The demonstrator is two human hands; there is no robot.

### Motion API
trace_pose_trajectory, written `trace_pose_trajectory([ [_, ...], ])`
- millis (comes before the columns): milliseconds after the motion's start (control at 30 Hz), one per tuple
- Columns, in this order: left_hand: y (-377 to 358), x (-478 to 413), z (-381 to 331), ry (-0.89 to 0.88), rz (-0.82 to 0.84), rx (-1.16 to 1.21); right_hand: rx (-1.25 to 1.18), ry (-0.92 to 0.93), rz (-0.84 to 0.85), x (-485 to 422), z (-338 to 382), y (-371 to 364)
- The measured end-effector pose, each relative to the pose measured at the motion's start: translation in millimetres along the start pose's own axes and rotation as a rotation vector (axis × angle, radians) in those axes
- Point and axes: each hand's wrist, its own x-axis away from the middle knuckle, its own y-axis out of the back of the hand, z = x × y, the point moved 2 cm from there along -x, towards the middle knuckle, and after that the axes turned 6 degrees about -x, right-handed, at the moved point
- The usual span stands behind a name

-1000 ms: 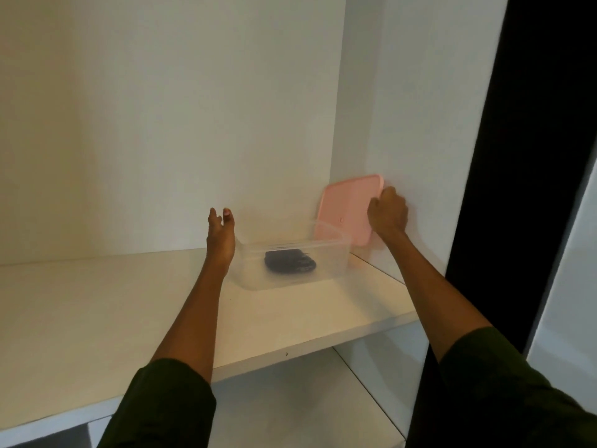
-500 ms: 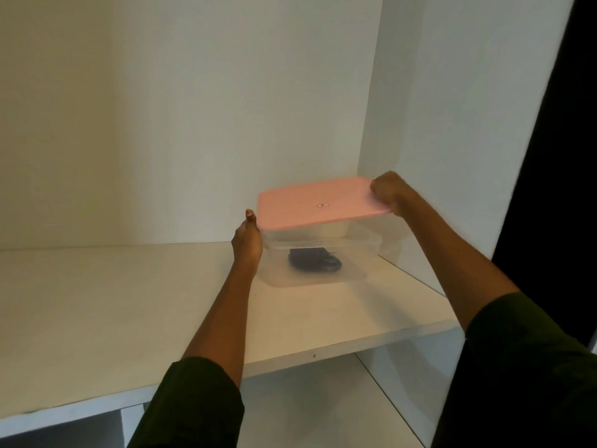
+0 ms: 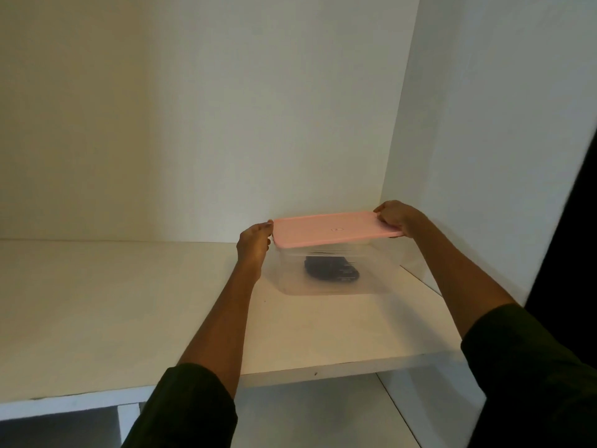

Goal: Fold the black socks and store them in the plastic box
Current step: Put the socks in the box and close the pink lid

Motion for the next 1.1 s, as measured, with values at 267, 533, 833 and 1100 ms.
trace_pose_trajectory([
  [267, -1, -1, -2, -0.032, 0.038, -0.106, 0.181, 0.072, 0.029, -14, -14, -1],
  [533, -11, 1, -3, 0.008, 0.08, -0.085, 0.237, 0.074, 0.045, -12, -17, 11],
  [833, -14, -22, -24, 0.102, 0.011, -0.207, -0.101, -0.038, 0.198, -27, -22, 4],
  [1100, -22, -27, -17, 0.19, 0.03, -0.223, 0.019, 0.153, -0.038, -50, -35, -17],
])
